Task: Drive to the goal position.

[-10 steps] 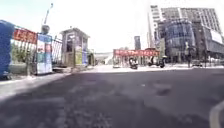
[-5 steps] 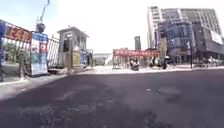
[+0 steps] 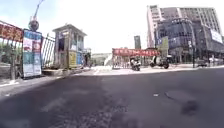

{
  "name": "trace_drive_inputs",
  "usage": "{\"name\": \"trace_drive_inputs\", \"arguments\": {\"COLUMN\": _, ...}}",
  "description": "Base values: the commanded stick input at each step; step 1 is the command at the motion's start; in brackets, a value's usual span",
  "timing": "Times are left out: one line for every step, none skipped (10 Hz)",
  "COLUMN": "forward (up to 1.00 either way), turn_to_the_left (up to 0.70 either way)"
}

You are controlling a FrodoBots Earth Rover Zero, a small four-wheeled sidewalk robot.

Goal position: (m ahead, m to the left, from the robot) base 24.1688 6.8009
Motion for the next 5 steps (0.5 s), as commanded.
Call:
{"name": "trace_drive_inputs", "arguments": {"forward": 0.7, "turn_to_the_left": 0.0}}
{"name": "trace_drive_inputs", "arguments": {"forward": 0.7, "turn_to_the_left": 0.0}}
{"name": "trace_drive_inputs", "arguments": {"forward": 0.7, "turn_to_the_left": 0.0}}
{"name": "trace_drive_inputs", "arguments": {"forward": 0.7, "turn_to_the_left": 0.0}}
{"name": "trace_drive_inputs", "arguments": {"forward": 0.7, "turn_to_the_left": 0.0}}
